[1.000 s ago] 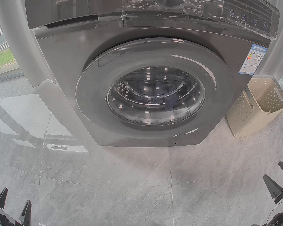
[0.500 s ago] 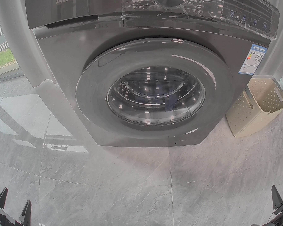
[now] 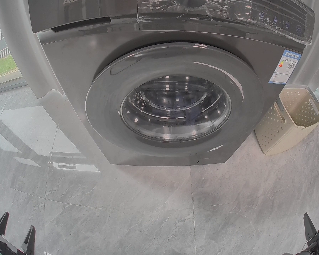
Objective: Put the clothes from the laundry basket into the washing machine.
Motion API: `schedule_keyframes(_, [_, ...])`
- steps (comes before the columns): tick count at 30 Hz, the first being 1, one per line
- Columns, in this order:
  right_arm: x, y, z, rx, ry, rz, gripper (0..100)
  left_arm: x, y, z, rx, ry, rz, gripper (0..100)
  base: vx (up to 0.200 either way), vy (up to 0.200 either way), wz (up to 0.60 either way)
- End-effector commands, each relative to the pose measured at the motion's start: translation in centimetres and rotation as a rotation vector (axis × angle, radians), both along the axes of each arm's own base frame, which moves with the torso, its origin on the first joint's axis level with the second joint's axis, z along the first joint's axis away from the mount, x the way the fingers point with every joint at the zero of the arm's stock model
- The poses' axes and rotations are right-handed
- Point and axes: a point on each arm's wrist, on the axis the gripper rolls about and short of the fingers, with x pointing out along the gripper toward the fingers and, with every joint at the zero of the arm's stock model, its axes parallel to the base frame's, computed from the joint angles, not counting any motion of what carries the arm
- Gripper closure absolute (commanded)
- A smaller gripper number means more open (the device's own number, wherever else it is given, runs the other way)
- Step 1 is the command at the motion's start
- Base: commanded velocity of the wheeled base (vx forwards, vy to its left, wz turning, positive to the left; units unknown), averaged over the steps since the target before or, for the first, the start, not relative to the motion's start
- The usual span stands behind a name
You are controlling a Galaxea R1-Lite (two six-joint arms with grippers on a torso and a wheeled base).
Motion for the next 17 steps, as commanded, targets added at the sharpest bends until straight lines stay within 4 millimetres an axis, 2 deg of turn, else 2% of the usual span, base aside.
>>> schedule_keyframes(1, [0.02,0.0,-0.51,-0.002,0.001,0.001,0,0.01,0.0,-0.48,0.0,0.001,0.001,0,0.0,0.0,0.0])
schedule_keyframes(17, [0.02,-0.02,-0.51,-0.002,0.001,-0.004,0,0.03,0.01,-0.47,0.0,0.004,-0.004,0,0.0,0.0,0.0])
